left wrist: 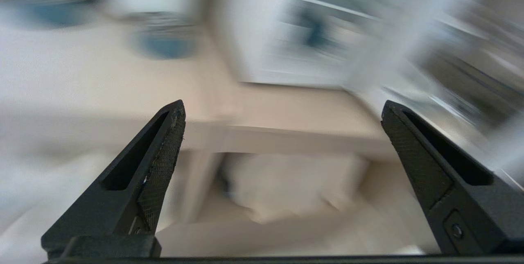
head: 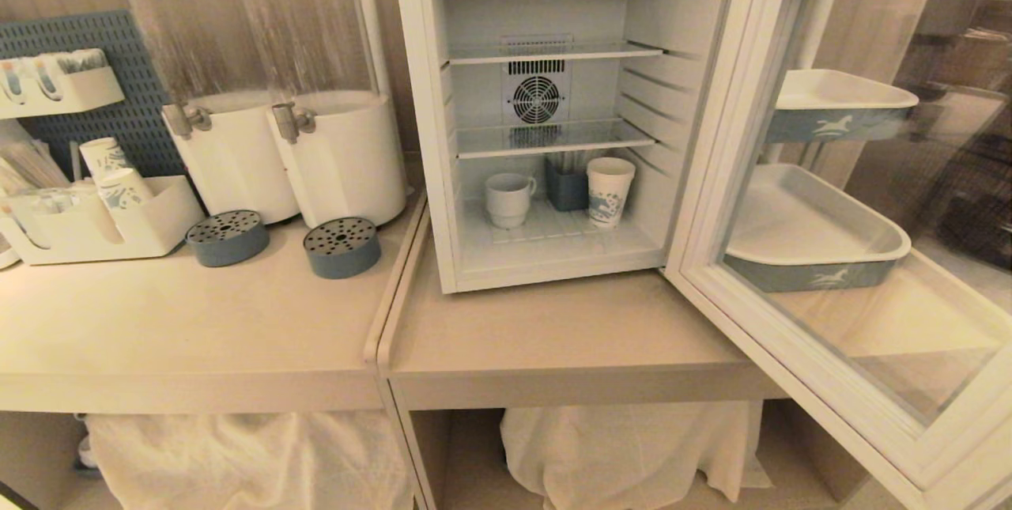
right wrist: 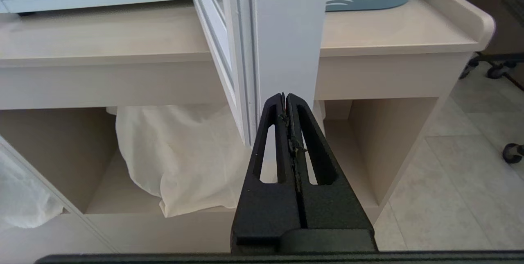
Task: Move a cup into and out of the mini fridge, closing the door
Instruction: Take the ceramic cup out of the freezer
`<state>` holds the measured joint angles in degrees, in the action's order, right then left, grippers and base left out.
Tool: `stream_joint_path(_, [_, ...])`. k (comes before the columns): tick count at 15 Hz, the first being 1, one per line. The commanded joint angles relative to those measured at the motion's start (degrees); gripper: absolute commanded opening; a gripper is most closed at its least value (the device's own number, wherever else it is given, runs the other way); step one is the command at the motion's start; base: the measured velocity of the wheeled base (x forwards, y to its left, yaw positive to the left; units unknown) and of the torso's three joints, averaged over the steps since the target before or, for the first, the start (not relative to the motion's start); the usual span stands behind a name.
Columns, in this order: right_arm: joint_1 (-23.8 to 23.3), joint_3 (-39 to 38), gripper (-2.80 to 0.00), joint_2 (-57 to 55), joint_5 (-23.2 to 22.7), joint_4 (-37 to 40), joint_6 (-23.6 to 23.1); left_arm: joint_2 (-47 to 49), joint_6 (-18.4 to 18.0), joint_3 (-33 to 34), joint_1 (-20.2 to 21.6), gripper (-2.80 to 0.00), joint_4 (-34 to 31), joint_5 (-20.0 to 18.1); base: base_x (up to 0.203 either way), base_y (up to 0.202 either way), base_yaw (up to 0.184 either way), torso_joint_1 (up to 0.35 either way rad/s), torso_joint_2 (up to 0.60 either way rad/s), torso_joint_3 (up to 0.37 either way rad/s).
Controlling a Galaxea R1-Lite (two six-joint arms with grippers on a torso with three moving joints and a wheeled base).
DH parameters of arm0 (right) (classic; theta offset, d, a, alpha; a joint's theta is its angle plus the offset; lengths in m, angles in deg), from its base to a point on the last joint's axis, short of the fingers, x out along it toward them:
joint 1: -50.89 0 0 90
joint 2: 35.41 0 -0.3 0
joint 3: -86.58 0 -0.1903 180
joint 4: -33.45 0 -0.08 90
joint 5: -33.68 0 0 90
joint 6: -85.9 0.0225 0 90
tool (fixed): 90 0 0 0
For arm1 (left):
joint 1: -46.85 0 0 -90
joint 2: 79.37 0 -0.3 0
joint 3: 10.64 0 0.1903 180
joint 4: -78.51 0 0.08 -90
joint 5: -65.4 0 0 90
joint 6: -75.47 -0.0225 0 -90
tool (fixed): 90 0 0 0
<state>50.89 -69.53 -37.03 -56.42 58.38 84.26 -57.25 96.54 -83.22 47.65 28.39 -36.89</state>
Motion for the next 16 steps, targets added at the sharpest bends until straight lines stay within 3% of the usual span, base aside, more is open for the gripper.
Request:
stream_joint_path(1, [0.1,0.0,-2.8,0.0,0.0,0.0,0.0,-5.6,0.5,2.2,7.2,0.0,-3.2,2.5,0.0,0.0,0.0,0.0,0.0,0.0])
stream_joint_path(3, [0.1,0.0,-2.8,0.0,0.0,0.1,0.0,-5.9,-1.6,9.2,7.6,0.0,-2.1,12.2,0.0,0.0,0.0,0.0,0.0,0.0])
stream_joint_path(6, [0.1,0.0,-2.8,0.0,0.0,0.1,0.0,-6.0,-15.8,23.7,7.7,0.0,12.3,11.8,0.0,0.0,0.0,0.0,0.0,0.0])
stream_joint_path(7, [0.1,0.0,-2.8,0.0,0.0,0.1,0.0,-6.0,-19.9,28.3,7.7,0.0,17.0,9.5,0.0,0.0,0.0,0.0,0.0,0.0])
stream_joint_path(8, [0.1,0.0,-2.8,0.0,0.0,0.1,-0.1,-6.0,-22.7,31.4,7.7,0.0,19.8,4.3,0.0,0.0,0.0,0.0,0.0,0.0])
stream_joint_path(9, [0.1,0.0,-2.8,0.0,0.0,0.1,0.0,-6.0,-23.8,32.5,7.7,0.0,20.4,-3.7,0.0,0.0,0.0,0.0,0.0,0.0])
stream_joint_path(10, [0.1,0.0,-2.8,0.0,0.0,0.2,0.0,-6.0,-24.2,32.6,7.7,0.0,19.3,-10.1,0.0,0.0,0.0,0.0,0.0,0.0])
stream_joint_path(13, [0.1,0.1,-2.8,0.0,0.0,0.2,-0.1,-6.1,-21.3,30.6,7.7,0.0,11.8,-22.9,0.0,0.0,0.0,0.0,0.0,0.0])
stream_joint_path(14, [0.1,0.0,-2.8,0.0,0.0,0.2,0.0,-6.0,-21.7,31.5,7.7,0.0,12.7,-23.9,0.0,0.0,0.0,0.0,0.0,0.0])
stream_joint_path(16, [0.1,0.0,-2.8,0.0,0.0,0.2,0.0,-6.0,-25.1,38.2,7.7,0.0,23.4,-23.6,0.0,0.0,0.0,0.0,0.0,0.0])
